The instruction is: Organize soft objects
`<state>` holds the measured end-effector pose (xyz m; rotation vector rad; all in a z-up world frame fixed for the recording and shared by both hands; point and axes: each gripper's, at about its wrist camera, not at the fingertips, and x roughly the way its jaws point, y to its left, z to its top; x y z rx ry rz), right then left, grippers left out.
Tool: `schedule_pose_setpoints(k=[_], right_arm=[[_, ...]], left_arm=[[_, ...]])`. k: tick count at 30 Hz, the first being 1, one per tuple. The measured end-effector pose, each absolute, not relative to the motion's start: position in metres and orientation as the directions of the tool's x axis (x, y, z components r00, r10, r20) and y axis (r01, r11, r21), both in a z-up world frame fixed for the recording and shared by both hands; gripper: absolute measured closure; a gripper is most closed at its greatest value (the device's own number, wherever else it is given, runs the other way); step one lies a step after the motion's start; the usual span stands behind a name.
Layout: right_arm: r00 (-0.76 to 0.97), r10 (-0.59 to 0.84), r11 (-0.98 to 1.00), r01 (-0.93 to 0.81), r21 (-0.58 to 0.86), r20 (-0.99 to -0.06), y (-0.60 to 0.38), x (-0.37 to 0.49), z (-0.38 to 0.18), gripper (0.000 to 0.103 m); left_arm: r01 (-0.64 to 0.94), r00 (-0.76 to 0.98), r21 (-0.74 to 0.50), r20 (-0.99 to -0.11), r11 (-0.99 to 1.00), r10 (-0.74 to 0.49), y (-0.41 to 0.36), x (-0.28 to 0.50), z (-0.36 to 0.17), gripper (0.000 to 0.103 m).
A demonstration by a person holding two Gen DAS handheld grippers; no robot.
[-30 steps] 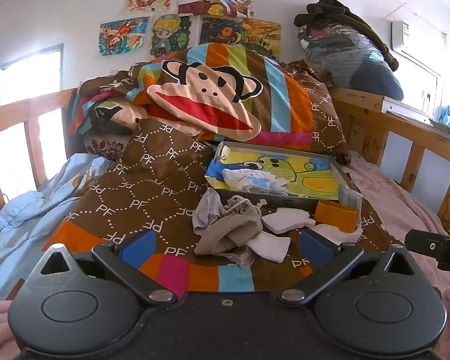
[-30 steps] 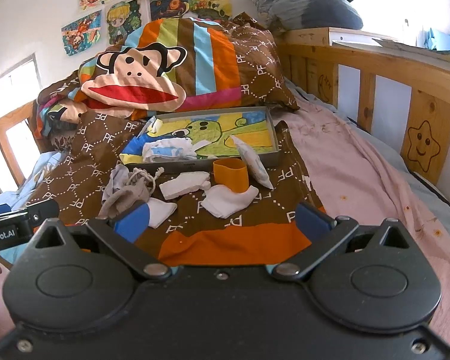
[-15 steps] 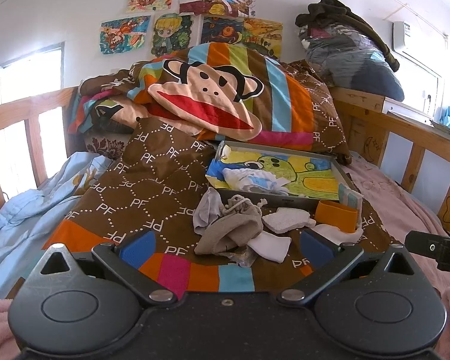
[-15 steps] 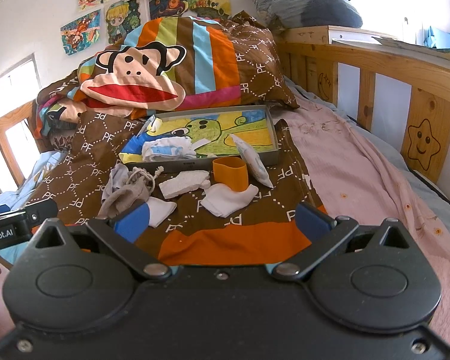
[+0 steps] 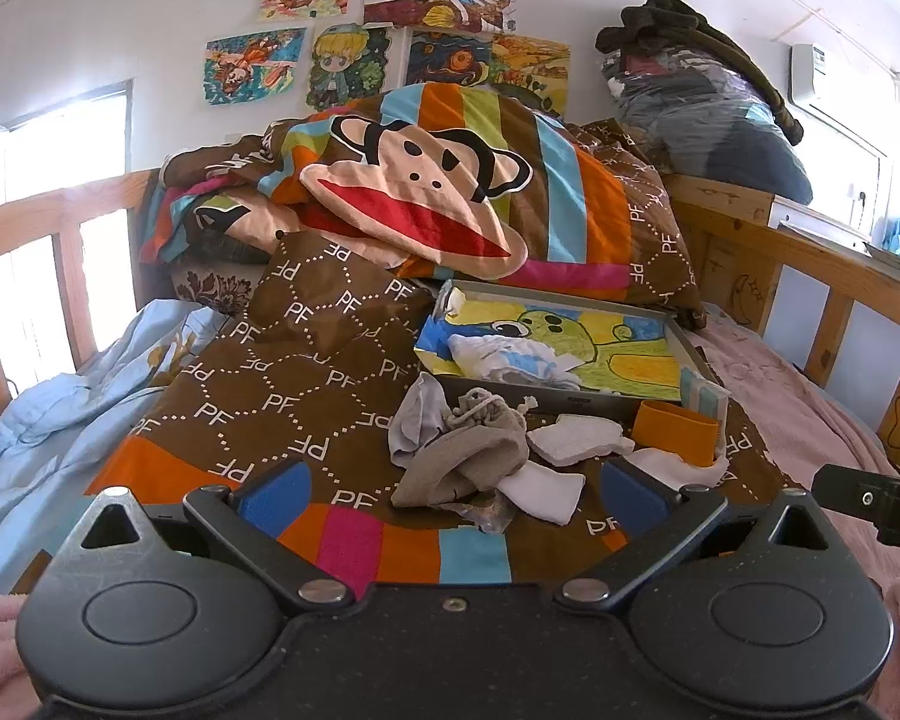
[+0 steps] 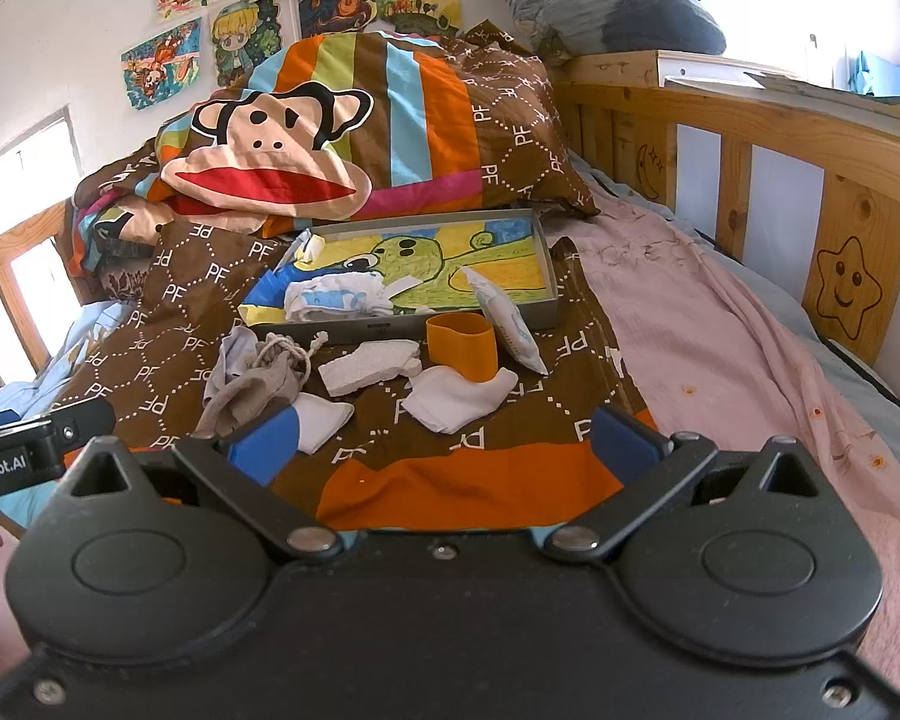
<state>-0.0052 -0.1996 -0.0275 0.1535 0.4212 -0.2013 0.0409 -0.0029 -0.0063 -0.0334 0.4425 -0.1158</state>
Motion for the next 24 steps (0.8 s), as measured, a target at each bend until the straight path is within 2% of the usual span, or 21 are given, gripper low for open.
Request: schedule_pose_setpoints(k=[24], right_arm=[[0.894, -0.160, 0.971, 0.220, 0.099, -0.418, -0.2011, -0.0036, -0.0288, 0.000]], left_arm=[[0.107, 0.897, -0.059, -0.426, 0.992, -0.122, -0.0010, 0.0419, -0.0059, 0.001]])
